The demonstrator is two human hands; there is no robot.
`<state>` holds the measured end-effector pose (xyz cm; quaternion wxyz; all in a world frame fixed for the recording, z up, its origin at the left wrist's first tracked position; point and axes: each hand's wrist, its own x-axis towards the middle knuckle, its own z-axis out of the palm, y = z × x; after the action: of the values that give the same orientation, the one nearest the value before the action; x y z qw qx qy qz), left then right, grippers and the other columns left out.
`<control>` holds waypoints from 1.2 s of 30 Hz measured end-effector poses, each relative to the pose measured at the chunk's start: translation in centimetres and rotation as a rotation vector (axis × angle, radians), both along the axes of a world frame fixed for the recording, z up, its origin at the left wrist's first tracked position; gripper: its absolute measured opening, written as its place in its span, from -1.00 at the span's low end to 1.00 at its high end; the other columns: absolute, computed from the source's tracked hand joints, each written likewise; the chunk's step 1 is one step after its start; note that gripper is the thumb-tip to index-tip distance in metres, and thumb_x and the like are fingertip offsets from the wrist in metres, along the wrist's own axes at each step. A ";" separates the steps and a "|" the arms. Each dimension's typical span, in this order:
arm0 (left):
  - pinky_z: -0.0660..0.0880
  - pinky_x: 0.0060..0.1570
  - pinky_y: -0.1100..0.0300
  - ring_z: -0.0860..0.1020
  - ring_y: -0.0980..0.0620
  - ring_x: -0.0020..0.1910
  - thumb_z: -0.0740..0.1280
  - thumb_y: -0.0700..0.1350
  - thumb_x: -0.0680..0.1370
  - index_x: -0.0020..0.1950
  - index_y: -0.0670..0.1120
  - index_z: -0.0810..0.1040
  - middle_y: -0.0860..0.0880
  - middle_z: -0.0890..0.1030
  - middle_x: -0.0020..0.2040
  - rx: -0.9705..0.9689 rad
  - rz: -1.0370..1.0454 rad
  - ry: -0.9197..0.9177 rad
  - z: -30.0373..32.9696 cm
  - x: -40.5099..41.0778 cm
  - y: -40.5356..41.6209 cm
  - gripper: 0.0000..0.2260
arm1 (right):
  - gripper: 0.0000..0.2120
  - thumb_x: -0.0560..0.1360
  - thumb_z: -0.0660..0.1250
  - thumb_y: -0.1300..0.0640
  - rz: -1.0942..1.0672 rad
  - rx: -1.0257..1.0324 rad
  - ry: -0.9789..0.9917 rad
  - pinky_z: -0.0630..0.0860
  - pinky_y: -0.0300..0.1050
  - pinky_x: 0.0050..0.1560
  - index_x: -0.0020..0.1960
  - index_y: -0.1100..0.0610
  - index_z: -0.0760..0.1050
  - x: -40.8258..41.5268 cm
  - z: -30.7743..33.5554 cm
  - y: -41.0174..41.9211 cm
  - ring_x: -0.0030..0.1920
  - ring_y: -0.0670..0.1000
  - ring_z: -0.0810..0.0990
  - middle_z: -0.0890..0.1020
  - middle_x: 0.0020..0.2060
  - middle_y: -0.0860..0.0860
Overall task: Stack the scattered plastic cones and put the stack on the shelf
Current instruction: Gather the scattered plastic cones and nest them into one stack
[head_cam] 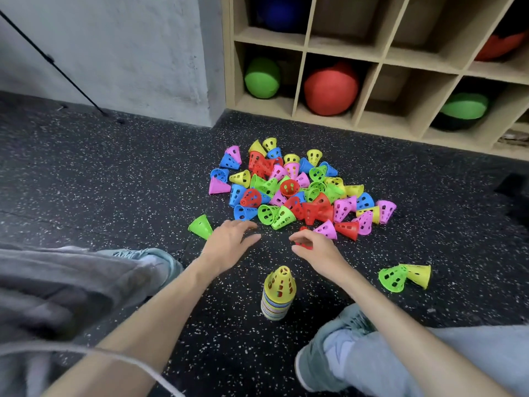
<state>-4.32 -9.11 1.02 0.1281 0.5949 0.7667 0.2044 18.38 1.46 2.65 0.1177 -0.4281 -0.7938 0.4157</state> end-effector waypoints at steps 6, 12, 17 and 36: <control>0.38 0.39 -0.09 0.41 -0.16 0.41 0.35 0.10 0.62 0.45 0.03 0.48 -0.10 0.45 0.45 -0.030 0.079 0.142 -3.8 -5.6 1.8 -0.58 | -0.79 0.61 0.34 0.16 0.009 -0.011 -0.110 0.49 0.00 0.31 0.18 -0.08 0.58 -3.0 -2.7 3.8 0.20 -0.06 0.55 0.62 0.18 -0.08; 0.32 0.42 -0.26 0.20 -0.29 0.54 0.41 0.08 0.59 0.53 0.02 0.39 -0.21 0.21 0.59 -0.122 0.275 0.118 -8.8 -9.5 1.5 -0.47 | -0.77 0.62 0.30 0.18 -0.019 0.010 -0.147 0.41 -0.10 0.13 0.22 -0.04 0.59 -5.9 -6.3 7.2 0.16 -0.08 0.49 0.55 0.15 -0.13; 0.36 0.42 -0.26 0.16 -0.27 0.55 0.41 0.09 0.59 0.60 -0.05 0.29 -0.16 0.18 0.62 -0.152 0.336 0.029 -11.7 -11.1 2.8 -0.37 | -0.75 0.62 0.29 0.23 -0.034 0.033 -0.130 0.43 0.02 0.32 0.21 -0.02 0.59 -7.5 -8.5 9.7 0.20 -0.03 0.49 0.48 0.19 -0.08; 0.38 0.38 0.00 0.38 0.04 0.34 0.47 -0.18 0.55 0.57 0.10 0.25 -0.01 0.36 0.43 0.050 0.466 -0.369 -14.2 -10.2 4.0 -0.33 | -0.59 0.62 0.28 0.27 -0.119 0.089 -0.184 0.40 0.10 0.44 0.45 0.07 0.44 -9.7 -10.5 13.2 0.38 0.02 0.46 0.46 0.37 0.01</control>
<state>-14.55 -5.14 -13.18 0.2002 0.3586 0.8411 0.3519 8.66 14.66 -7.81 0.0879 -0.5050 -0.7922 0.3312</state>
